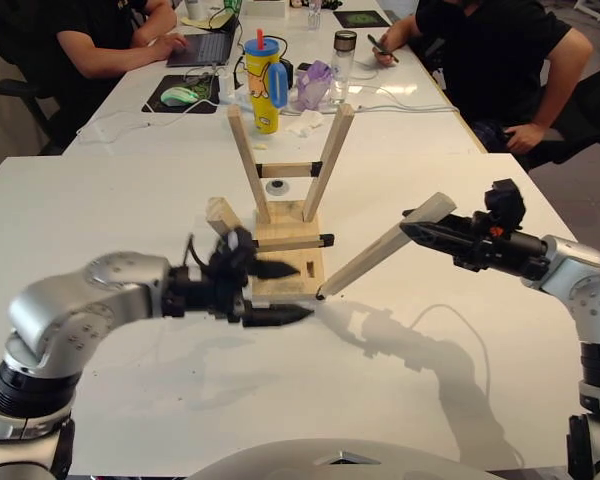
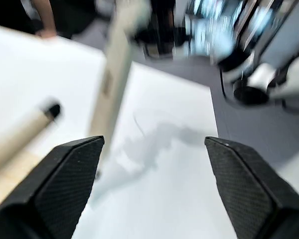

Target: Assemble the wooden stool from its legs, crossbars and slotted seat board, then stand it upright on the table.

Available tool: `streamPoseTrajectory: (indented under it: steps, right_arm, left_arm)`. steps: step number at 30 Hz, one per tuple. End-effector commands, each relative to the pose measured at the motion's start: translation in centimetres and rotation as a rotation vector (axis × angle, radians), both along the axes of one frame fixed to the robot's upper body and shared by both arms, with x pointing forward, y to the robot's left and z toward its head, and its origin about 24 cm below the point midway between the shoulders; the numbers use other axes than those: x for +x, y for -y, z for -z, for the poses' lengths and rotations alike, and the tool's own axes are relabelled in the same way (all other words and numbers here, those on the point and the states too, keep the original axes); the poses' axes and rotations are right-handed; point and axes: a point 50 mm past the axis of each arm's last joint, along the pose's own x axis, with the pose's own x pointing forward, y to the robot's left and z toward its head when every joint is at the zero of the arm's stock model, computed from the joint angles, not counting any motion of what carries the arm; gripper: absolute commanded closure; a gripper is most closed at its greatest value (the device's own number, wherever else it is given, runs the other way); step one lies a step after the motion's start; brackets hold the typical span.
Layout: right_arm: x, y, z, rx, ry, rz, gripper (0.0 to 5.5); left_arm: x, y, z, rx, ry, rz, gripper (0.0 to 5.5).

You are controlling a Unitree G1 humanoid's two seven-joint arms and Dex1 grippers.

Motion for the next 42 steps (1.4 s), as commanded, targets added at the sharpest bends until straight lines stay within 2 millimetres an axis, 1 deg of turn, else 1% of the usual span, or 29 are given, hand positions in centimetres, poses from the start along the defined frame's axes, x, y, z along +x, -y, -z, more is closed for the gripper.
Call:
streamPoseTrajectory:
  steps: [1, 2, 4, 8, 11, 16, 18, 20, 26, 29, 32, 35, 40, 42]
  right_arm:
    - [1.4, -0.5, 0.6, -0.066, 0.071, -0.007, 3.46]
    - [1.7, -0.5, 0.7, -0.065, 0.079, -0.016, 3.46]
    - [2.3, -0.5, 0.7, -0.088, 0.100, -0.031, 3.46]
    - [3.4, -1.0, 0.8, -0.154, 0.143, -0.072, 3.46]
    - [4.0, -1.2, 0.2, -0.188, 0.174, -0.099, 3.46]
    - [4.7, -1.5, -1.3, -0.243, 0.221, -0.162, 3.46]
    - [4.9, -1.8, -1.9, -0.254, 0.231, -0.188, 3.46]
    - [5.1, -2.0, -2.2, -0.284, 0.248, -0.215, 3.46]
    - [6.2, -3.3, -3.6, -0.387, 0.299, -0.331, 3.46]
    - [6.8, -3.5, -4.4, -0.423, 0.307, -0.370, 3.46]
    - [7.1, -3.4, -4.7, -0.443, 0.296, -0.390, 3.46]
    - [7.1, -3.1, -4.2, -0.464, 0.262, -0.404, 3.46]
    - [6.3, -3.2, -2.4, -0.515, 0.183, -0.451, 3.46]
    - [5.6, -3.4, -1.5, -0.516, 0.131, -0.477, 3.46]
  left_arm:
    - [1.6, 2.3, 2.7, 0.087, 0.108, -0.058, 1.75]
    - [2.1, 2.9, 2.8, 0.083, 0.150, -0.072, 1.75]
    - [2.8, 3.5, 3.8, 0.117, 0.196, -0.114, 1.75]
    - [3.1, 3.6, 6.2, 0.222, 0.233, -0.144, 1.75]
    - [3.2, 3.6, 7.4, 0.279, 0.235, -0.137, 1.75]
    - [3.5, 3.2, 9.0, 0.357, 0.249, -0.151, 1.75]
    - [3.7, 3.4, 9.0, 0.340, 0.254, -0.165, 1.75]
    - [3.9, 3.8, 8.4, 0.293, 0.253, -0.187, 1.75]
    - [4.6, 3.8, 8.0, 0.276, 0.273, -0.226, 1.75]
    - [5.1, 4.0, 7.5, 0.247, 0.287, -0.250, 1.75]
    - [5.5, 4.0, 7.8, 0.267, 0.305, -0.274, 1.75]
    - [6.0, 4.1, 7.7, 0.257, 0.308, -0.318, 1.75]
    - [5.9, 3.5, 8.9, 0.351, 0.272, -0.316, 1.75]
    - [5.6, 3.2, 9.4, 0.383, 0.243, -0.306, 1.75]
